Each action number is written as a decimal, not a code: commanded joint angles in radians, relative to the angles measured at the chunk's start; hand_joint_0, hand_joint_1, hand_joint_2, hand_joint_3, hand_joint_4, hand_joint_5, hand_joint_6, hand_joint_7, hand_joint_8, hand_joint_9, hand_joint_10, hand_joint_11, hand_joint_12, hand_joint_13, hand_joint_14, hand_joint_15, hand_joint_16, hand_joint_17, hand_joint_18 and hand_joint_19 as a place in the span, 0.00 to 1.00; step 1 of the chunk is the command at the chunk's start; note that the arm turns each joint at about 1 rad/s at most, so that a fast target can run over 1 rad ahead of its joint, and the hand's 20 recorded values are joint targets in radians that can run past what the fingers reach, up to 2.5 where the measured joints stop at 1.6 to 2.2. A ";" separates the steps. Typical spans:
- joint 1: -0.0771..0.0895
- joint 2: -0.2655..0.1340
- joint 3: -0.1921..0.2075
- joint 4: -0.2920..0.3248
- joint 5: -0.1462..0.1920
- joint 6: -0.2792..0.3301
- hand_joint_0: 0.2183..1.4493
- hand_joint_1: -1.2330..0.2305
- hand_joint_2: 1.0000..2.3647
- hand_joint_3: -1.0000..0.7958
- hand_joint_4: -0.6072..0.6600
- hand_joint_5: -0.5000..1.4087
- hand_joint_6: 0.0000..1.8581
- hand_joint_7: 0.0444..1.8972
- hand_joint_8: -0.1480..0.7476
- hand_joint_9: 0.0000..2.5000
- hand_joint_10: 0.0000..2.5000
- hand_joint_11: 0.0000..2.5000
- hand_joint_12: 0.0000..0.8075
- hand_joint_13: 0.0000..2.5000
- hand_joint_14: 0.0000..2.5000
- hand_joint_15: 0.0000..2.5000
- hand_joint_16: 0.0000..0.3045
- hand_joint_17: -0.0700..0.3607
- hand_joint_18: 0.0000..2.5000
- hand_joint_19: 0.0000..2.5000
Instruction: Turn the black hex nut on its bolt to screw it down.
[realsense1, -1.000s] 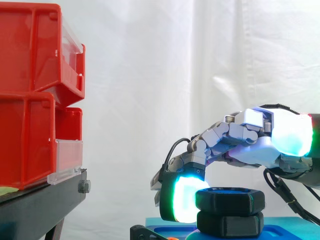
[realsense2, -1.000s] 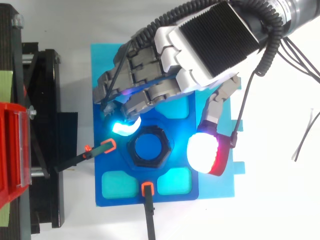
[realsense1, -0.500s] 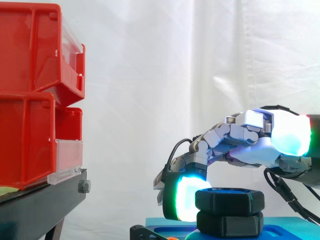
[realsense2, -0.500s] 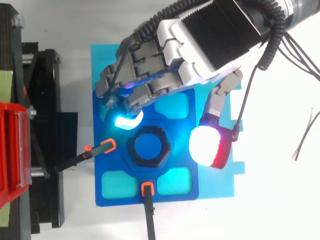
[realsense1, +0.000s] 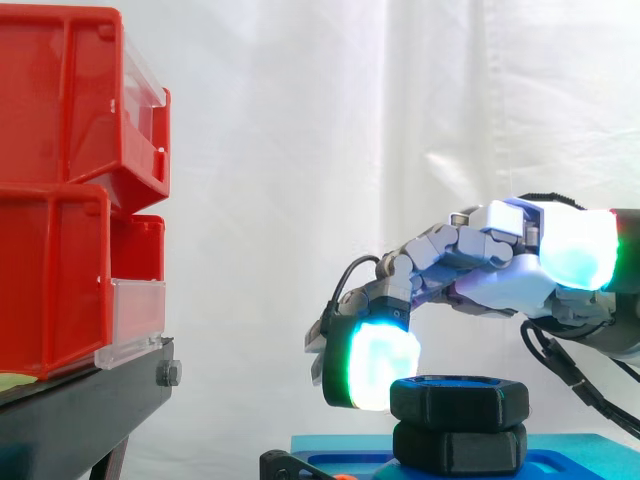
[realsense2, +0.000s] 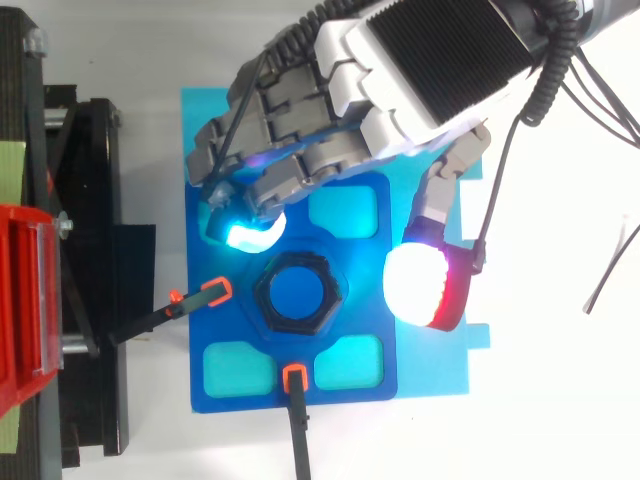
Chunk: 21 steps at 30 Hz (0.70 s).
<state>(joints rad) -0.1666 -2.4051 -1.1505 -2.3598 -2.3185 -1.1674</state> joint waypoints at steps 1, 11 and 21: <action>0.007 0.000 0.002 0.010 0.002 0.005 0.14 0.82 0.00 0.28 0.78 0.18 0.36 0.44 0.62 0.25 0.00 0.18 0.56 0.29 0.00 0.10 0.22 0.51 0.34 0.17; 0.050 0.000 0.002 0.017 0.067 0.003 0.14 0.81 0.00 0.28 0.78 0.18 0.33 0.49 0.61 0.25 0.00 0.17 0.56 0.29 0.00 0.10 0.22 0.51 0.34 0.17; 0.079 -0.002 -0.008 0.019 0.094 -0.001 0.14 0.78 0.00 0.28 0.77 0.18 0.32 0.49 0.61 0.25 0.00 0.17 0.55 0.29 0.00 0.10 0.22 0.51 0.34 0.17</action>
<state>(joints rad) -0.0954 -2.4065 -1.1532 -2.3439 -2.2319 -1.1679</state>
